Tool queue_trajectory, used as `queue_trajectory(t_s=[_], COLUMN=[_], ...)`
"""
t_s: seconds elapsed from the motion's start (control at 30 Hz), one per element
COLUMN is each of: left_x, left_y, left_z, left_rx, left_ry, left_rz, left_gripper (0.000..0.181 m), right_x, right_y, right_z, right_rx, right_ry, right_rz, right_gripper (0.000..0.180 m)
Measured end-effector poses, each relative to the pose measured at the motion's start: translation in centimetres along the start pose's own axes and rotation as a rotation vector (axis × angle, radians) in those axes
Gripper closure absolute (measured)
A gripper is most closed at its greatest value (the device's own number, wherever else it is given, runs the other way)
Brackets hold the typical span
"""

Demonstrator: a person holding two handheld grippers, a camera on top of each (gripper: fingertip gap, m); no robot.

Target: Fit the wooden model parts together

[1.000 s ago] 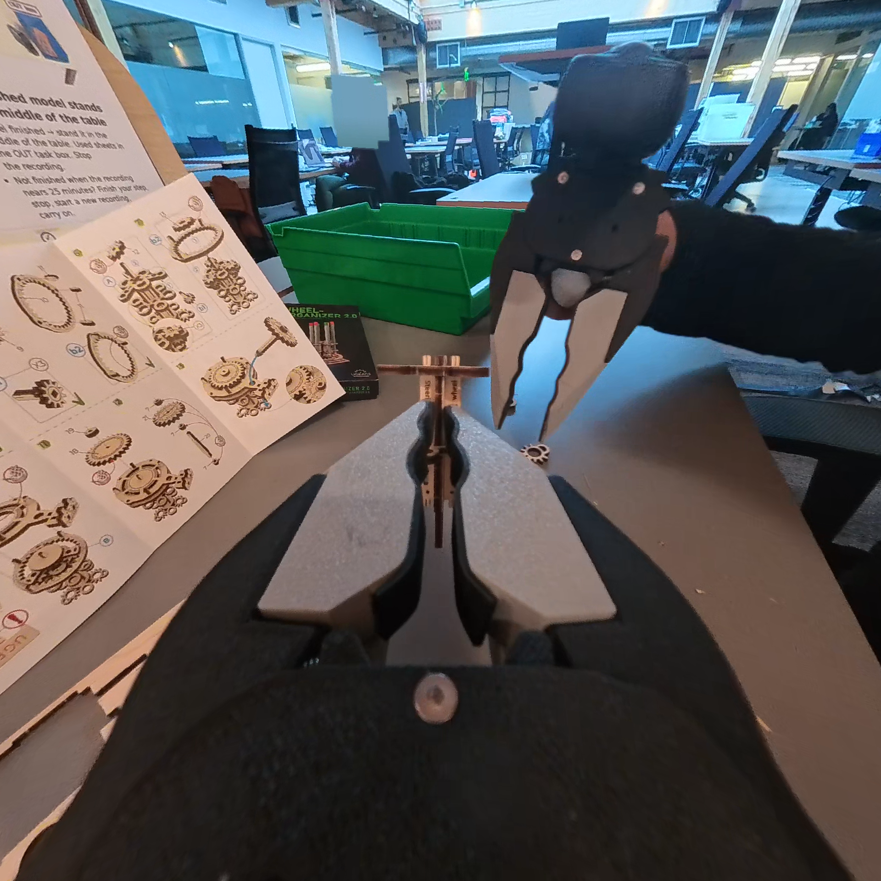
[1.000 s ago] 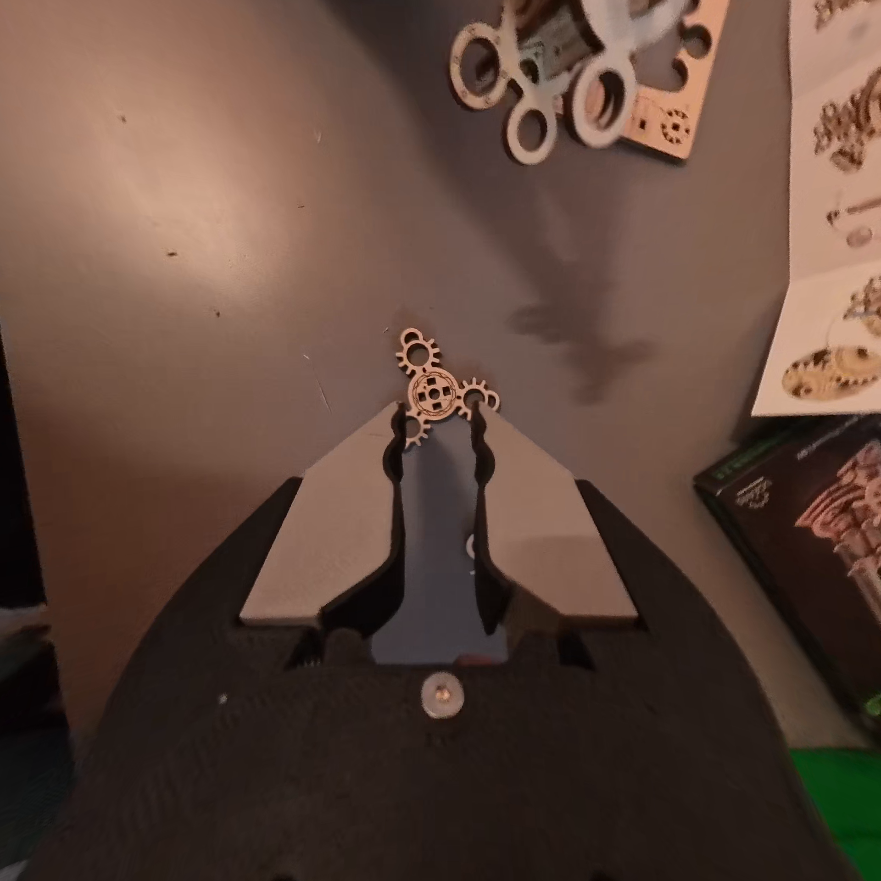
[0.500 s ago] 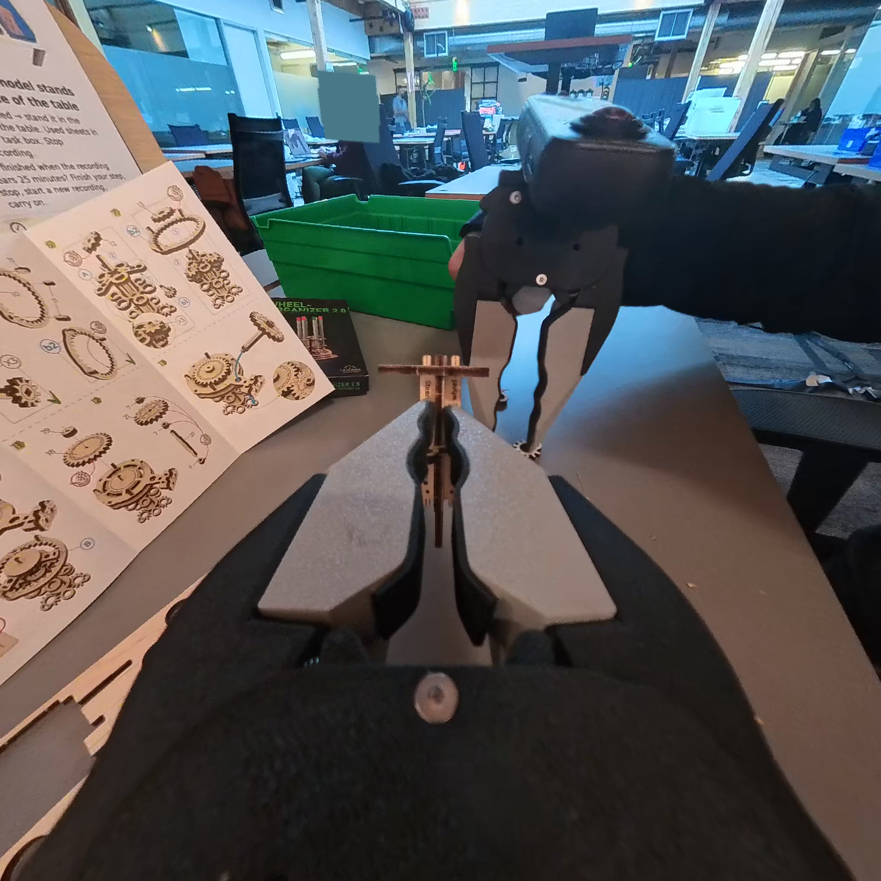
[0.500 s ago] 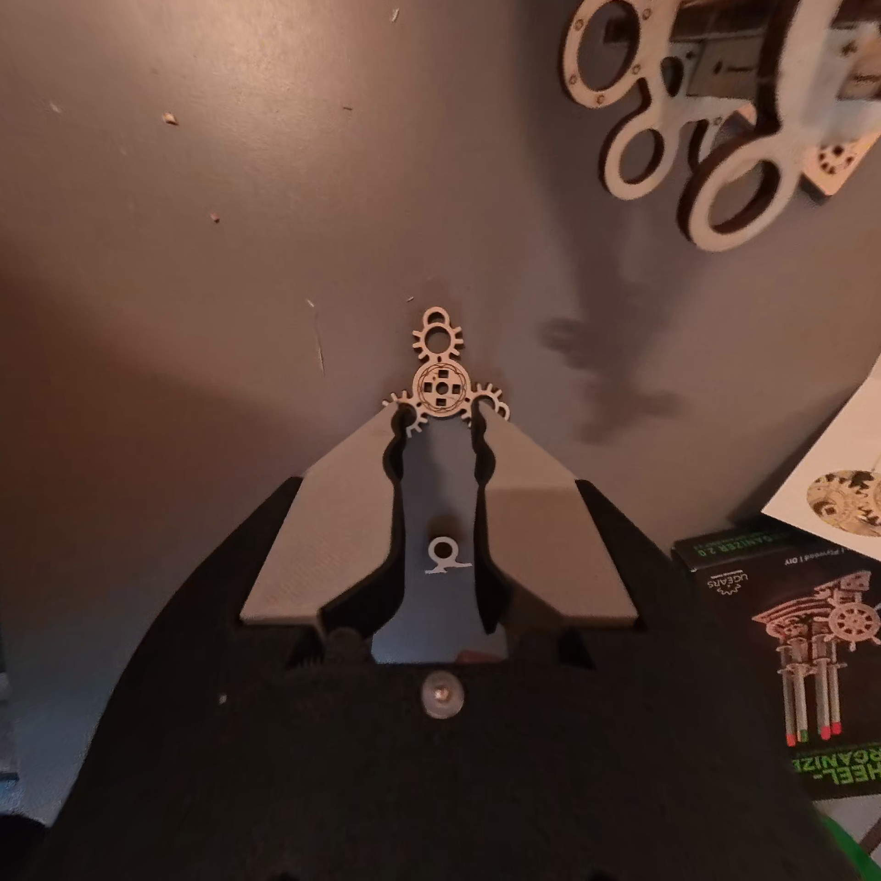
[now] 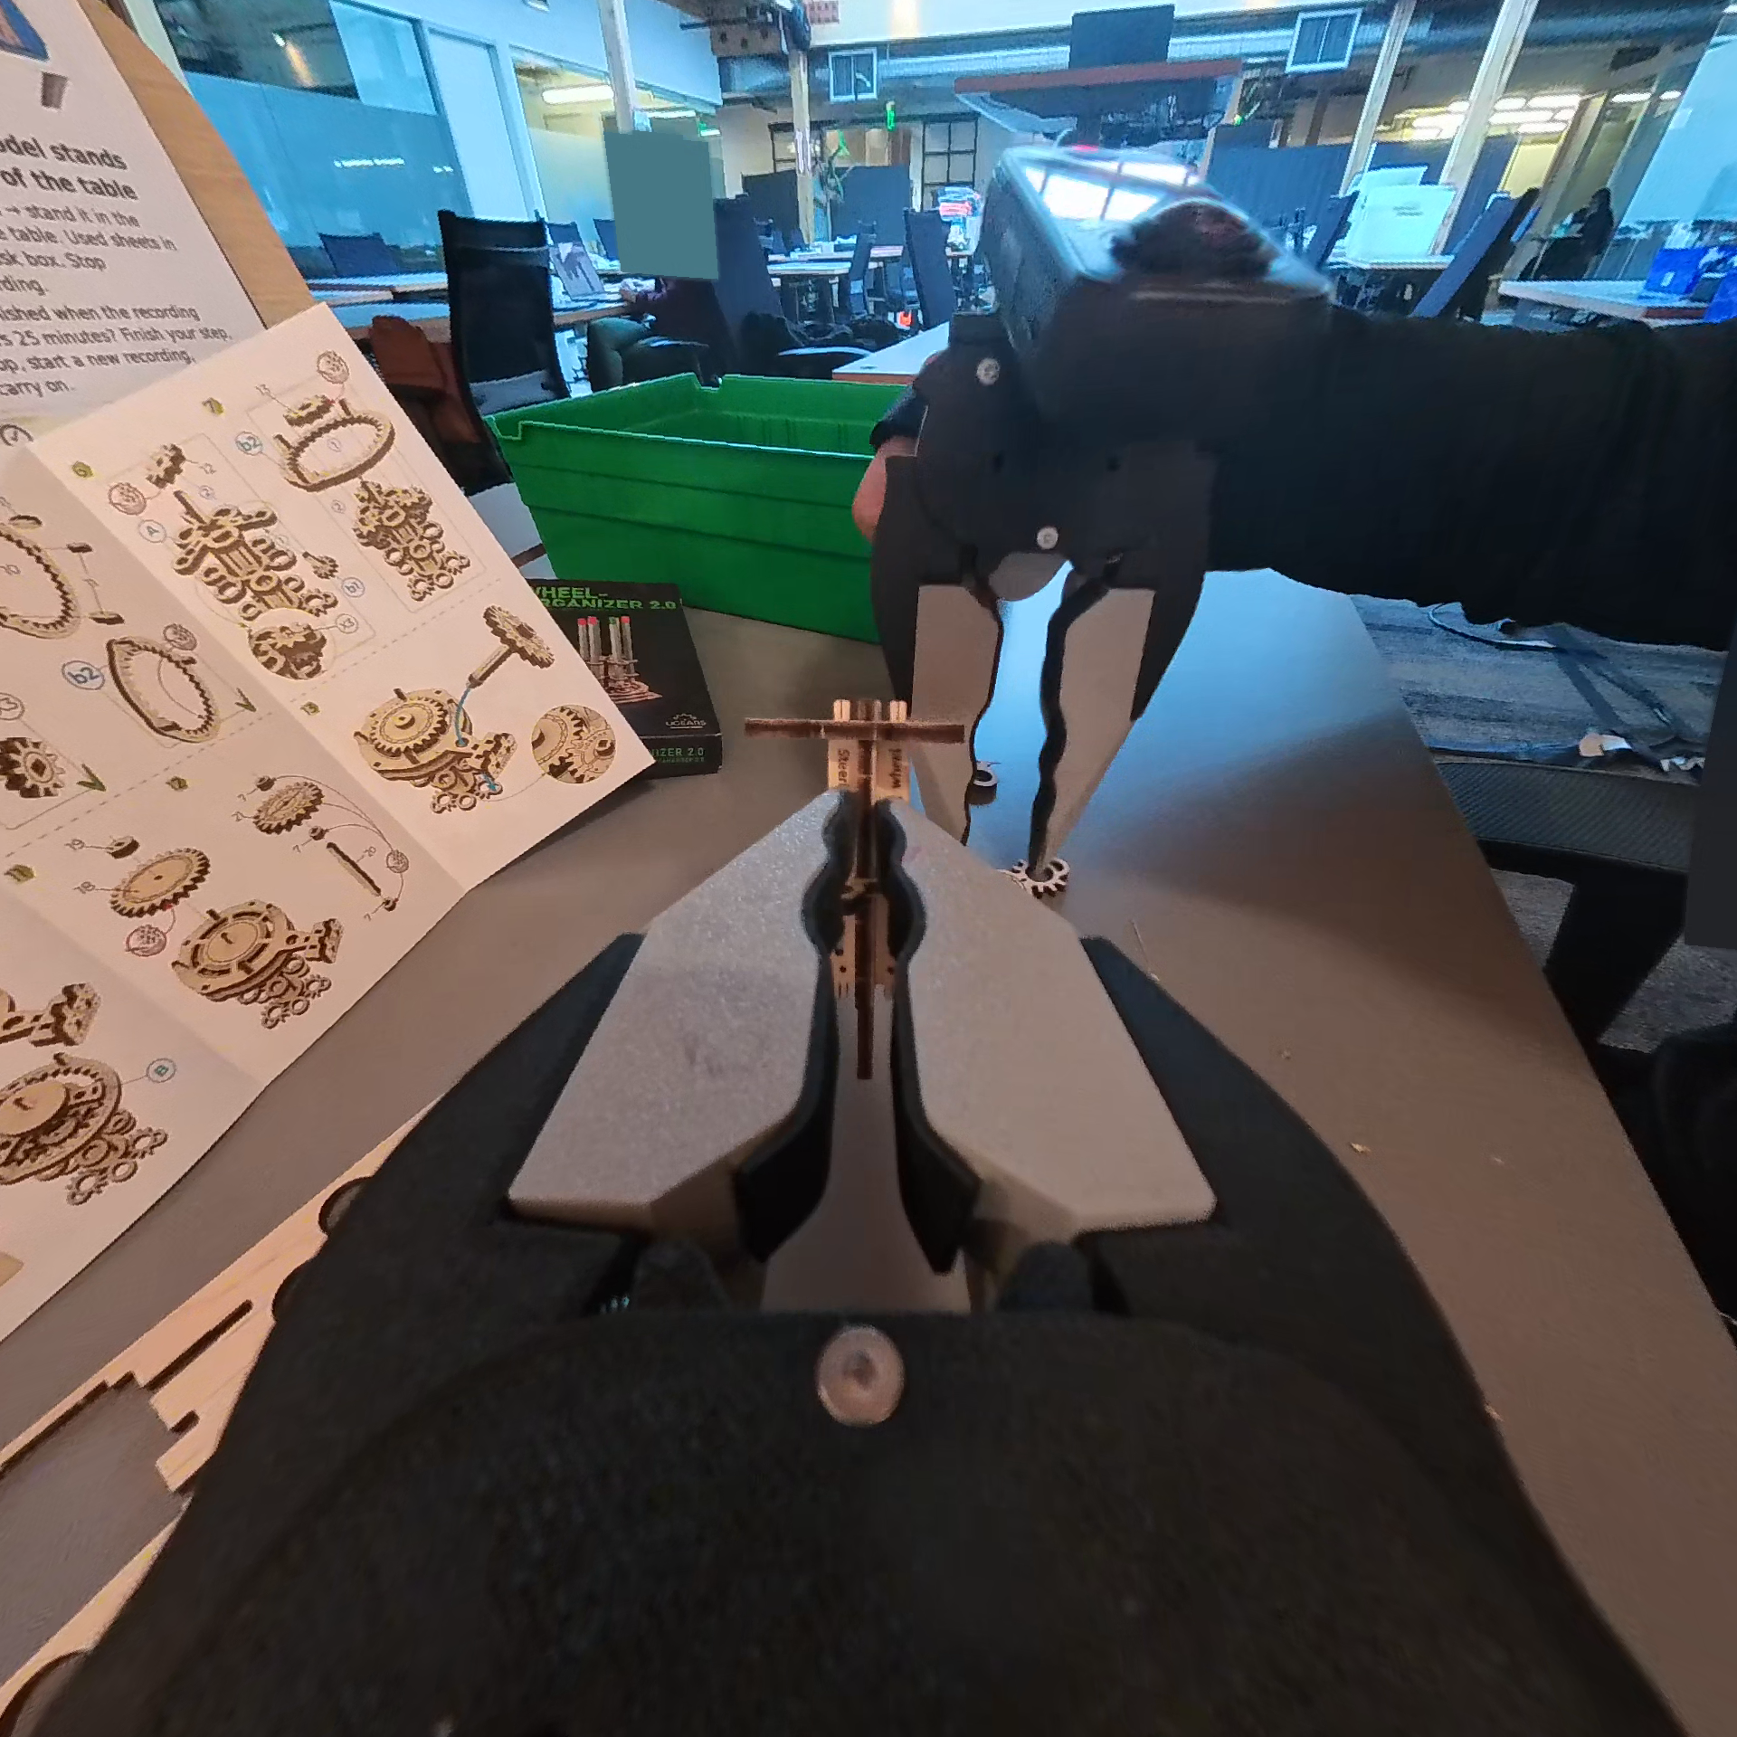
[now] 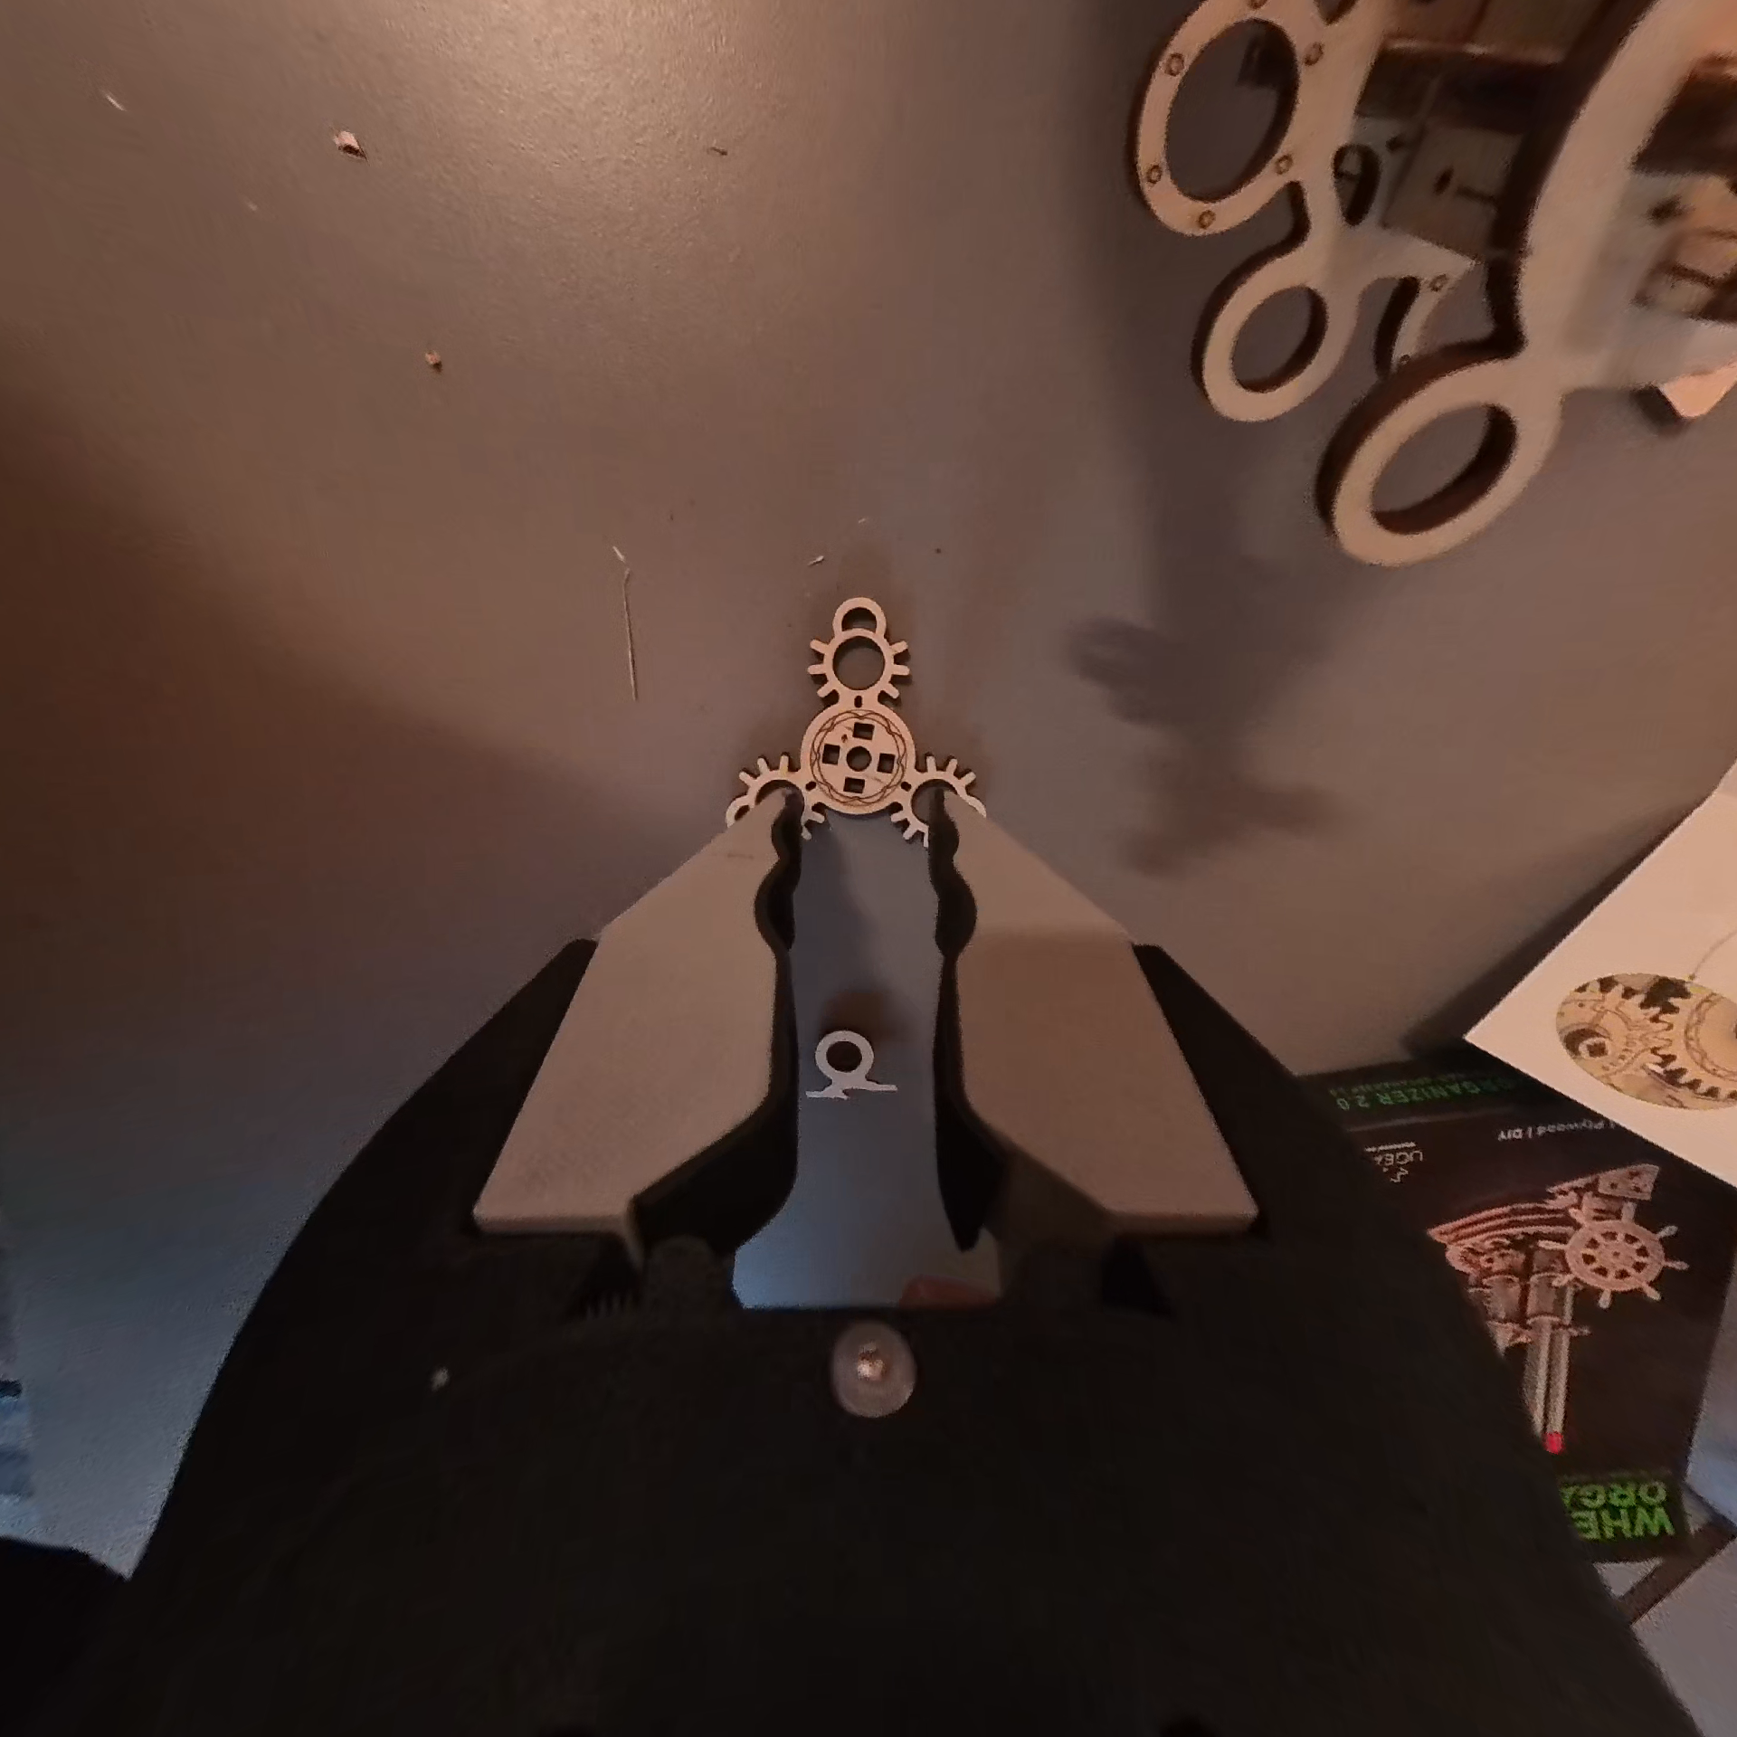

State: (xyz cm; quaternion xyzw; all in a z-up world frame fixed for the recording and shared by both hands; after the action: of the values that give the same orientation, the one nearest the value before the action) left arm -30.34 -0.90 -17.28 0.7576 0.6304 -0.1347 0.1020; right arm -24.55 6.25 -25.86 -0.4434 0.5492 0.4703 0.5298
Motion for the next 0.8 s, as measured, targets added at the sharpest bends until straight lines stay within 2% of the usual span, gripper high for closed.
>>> queue_trajectory(t_s=[0.53, 0.8], left_x=[0.2, -0.1], left_y=[0.4, 1.8], left_z=[0.2, 0.5], left_rx=[0.002, 0.085], left_ry=[-0.012, -0.044], left_rz=[0.024, 0.096], left_gripper=[0.180, 0.180], right_x=[0.5, 0.4], right_y=[0.1, -0.5], right_z=[-0.2, -0.8], right_rx=[0.086, 0.063], right_ry=[0.086, 0.135], right_rz=[-0.019, -0.018], right_gripper=[0.158, 0.160])
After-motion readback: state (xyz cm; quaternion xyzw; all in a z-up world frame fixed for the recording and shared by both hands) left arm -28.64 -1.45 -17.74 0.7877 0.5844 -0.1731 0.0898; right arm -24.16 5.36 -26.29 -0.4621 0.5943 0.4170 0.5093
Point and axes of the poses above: each gripper's, where its closed fingertips meet, x out along the fingers, z out of its underside, y = z × x across the jaws, the point moved 1 cm from there along -x, back along the fingers, and after that the axes turned 12 degrees about -y, right-handed, at the moved point
